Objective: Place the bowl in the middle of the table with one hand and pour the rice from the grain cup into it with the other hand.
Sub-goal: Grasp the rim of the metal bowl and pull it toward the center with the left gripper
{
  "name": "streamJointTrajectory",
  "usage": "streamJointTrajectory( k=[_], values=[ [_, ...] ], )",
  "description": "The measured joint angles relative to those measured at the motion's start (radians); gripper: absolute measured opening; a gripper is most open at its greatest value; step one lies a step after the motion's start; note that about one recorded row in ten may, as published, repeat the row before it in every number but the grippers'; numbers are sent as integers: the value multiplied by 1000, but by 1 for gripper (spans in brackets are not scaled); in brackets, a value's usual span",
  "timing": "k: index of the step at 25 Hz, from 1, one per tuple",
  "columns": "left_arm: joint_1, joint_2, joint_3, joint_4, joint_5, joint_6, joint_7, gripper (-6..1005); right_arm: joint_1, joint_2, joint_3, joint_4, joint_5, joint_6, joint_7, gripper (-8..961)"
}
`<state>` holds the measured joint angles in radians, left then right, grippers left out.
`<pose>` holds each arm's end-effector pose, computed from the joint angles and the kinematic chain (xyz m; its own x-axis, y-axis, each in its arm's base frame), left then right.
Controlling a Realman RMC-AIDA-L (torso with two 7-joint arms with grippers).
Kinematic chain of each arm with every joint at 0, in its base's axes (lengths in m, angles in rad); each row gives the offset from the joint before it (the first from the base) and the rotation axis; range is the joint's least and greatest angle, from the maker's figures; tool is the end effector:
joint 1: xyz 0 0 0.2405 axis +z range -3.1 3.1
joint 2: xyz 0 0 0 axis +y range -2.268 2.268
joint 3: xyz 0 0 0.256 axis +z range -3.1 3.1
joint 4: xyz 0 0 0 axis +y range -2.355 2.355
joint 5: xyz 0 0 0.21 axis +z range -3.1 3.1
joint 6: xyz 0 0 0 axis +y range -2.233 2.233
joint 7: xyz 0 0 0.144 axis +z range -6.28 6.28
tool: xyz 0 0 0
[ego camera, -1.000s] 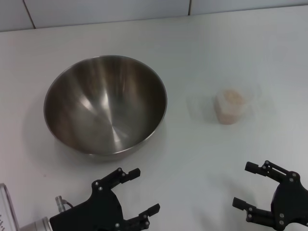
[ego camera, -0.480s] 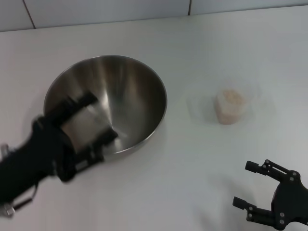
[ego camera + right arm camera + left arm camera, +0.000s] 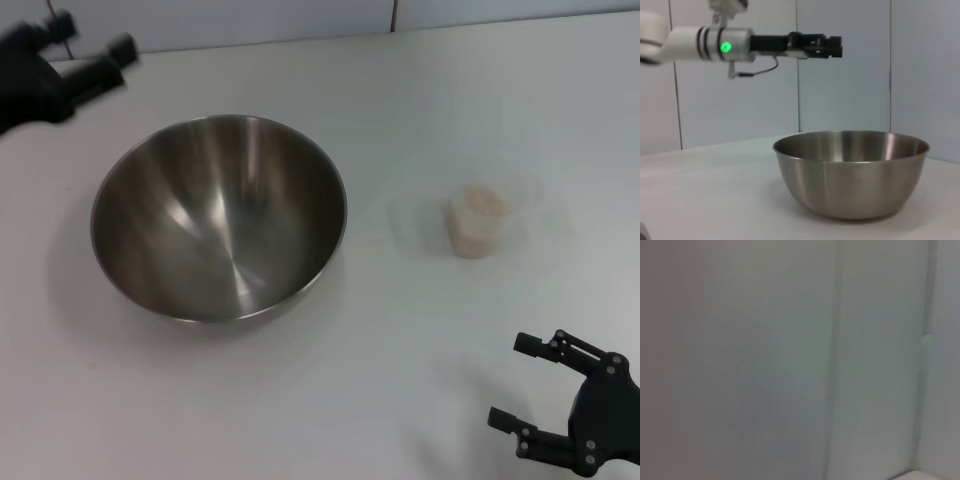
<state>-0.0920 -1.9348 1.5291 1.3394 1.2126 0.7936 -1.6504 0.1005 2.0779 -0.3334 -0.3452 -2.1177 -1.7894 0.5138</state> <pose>-0.2136 0.3357 0.0588 0.6923 0.1850 0.6975 0.6179 -0.6513 -0.4406 0.3566 0.1473 -0.0187 0.7874 -0.0758 -0.6117 -0.3958 -0.8230 -0.4075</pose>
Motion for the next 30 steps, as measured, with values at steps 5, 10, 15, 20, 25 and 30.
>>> streamJointTrajectory(
  k=[5,10,15,20,25,30],
  values=[
    [-53,-23,-113,76,343,11,-368,812,5,2,-3,0,3,0,0,817],
    [-174,-124,-318,152,873,324,-680,811,5,2,0,0,4,-2,0,817],
    [-224,-132,-320,143,994,429,-738,810,5,2,4,0,4,-12,0,816],
    [-238,-133,-314,121,1030,439,-743,810,5,2,5,-1,6,-13,0,816],
    [-279,-130,-309,19,1045,445,-737,809,7,2,5,-4,6,-15,0,816],
    [-312,-129,-308,-58,1049,448,-713,809,7,2,5,-6,7,-15,0,816]
  ],
)
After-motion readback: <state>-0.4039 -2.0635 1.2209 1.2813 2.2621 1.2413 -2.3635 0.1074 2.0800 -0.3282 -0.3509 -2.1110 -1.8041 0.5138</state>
